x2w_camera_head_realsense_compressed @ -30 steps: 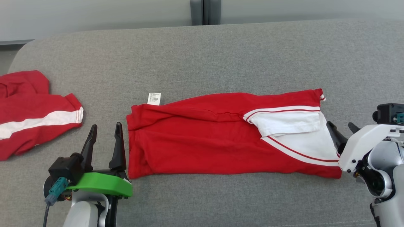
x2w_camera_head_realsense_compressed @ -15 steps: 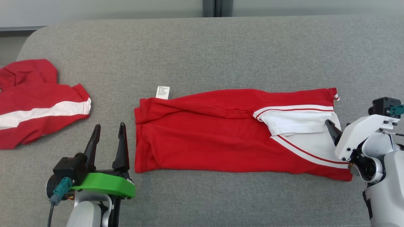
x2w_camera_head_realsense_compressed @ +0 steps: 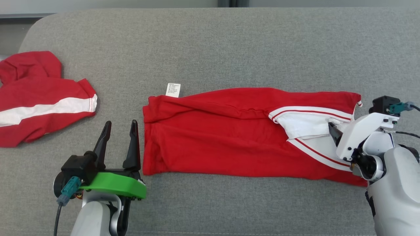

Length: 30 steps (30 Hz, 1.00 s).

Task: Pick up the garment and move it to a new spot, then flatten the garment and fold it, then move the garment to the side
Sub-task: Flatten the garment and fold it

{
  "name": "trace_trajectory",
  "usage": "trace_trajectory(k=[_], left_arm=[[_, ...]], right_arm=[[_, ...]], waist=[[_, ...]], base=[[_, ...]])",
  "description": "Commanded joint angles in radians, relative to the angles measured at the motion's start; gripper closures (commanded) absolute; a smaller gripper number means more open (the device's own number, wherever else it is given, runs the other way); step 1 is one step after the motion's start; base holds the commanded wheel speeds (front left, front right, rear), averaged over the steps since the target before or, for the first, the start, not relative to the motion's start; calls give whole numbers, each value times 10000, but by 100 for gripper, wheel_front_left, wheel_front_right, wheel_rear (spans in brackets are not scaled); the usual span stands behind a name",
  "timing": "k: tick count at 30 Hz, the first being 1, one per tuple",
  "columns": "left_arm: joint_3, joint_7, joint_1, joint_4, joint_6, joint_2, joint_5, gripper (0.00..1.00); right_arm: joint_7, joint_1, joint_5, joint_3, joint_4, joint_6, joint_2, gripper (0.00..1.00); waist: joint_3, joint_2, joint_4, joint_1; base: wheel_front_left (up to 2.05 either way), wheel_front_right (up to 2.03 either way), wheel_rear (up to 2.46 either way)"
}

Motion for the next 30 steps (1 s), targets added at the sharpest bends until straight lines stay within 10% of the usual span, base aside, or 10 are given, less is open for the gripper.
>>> trace_trajectory(k=[1, 2, 3, 23, 30], left_arm=[[49, -30, -172, 28, -21, 4, -10, 0], [62, -30, -188, 46, -21, 3, -12, 0], [89, -30, -224, 62, -21, 3, -19, 0], [461, -30, -1414, 813, -22, 23, 265, 0], [354, -30, -1633, 1274, -23, 14, 191, 0]], right_arm=[[206, 174, 144, 405, 354, 70, 348, 31], [193, 169, 195, 536, 390, 72, 369, 78], [120, 153, 260, 658, 411, 73, 384, 100], [67, -840, -1231, -1489, -47, 32, -1989, 100], [498, -1083, -1616, -1627, -361, 33, -1721, 100]], waist=[[7, 0, -14, 0], [7, 0, -26, 0], [4, 0, -48, 0], [-385, 0, -875, 0], [-694, 0, -938, 0]], base=[[0, 0, 0], [0, 0, 0], [0, 0, 0], [0, 0, 0], [0, 0, 0]])
